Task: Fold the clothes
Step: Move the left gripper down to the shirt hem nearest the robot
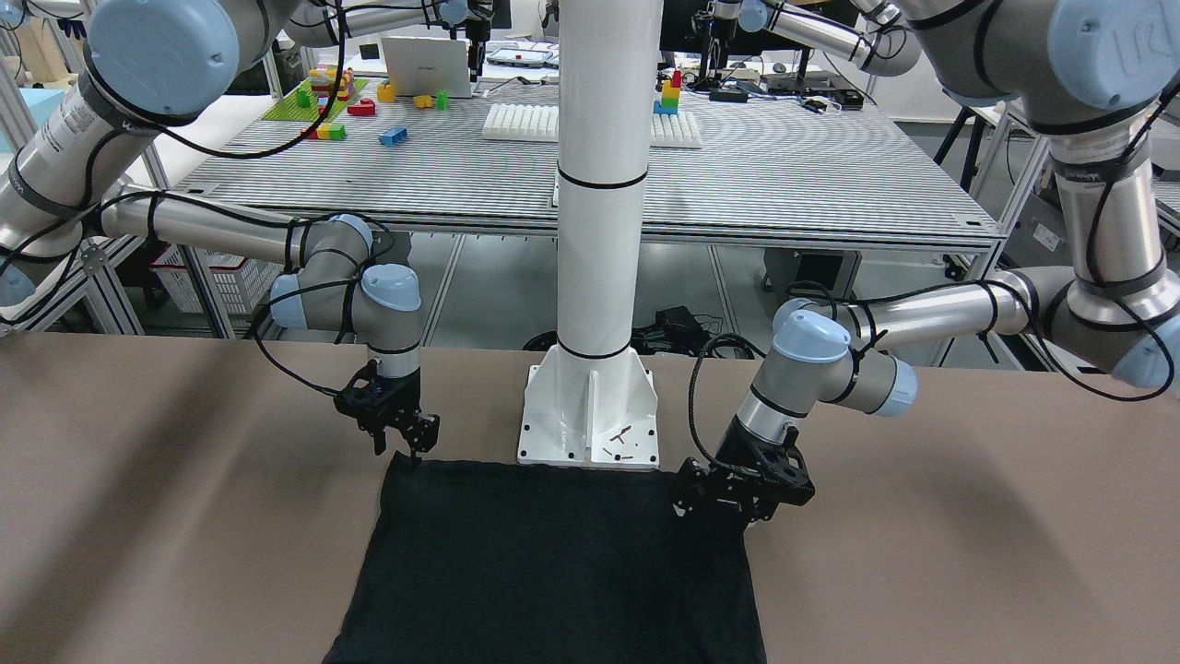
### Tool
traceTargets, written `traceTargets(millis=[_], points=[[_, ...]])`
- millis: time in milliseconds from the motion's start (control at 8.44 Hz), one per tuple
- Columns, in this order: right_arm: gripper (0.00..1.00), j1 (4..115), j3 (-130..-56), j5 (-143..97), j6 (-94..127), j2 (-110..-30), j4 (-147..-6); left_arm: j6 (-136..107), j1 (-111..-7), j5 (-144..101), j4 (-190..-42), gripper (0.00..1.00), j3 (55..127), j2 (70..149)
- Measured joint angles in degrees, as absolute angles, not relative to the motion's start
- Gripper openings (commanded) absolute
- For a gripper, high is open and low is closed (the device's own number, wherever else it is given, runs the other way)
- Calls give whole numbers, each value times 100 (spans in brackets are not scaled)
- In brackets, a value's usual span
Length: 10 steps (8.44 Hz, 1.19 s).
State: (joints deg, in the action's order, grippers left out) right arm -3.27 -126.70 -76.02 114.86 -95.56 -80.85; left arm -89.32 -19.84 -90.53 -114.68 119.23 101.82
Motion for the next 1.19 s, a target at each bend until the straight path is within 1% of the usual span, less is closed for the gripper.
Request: traceTargets(millis=[119, 593, 948, 1185], points=[[0, -337, -12658, -7581, 11532, -9550, -8086, -8967, -1970, -9053, -11408, 94, 11969, 10179], [0, -423, -12683, -7569, 11609, -9559, -8086, -9027, -1872, -8946, -11333, 94, 11992, 10149], [0, -548, -12964, -7619, 11658, -9595, -8185, -9391, -1675, -8845, -11334, 93, 12002, 9949], [0, -566, -13162, -7647, 11655, -9608, -8324, -9866, -1222, -8454, -11343, 84, 12108, 9608]])
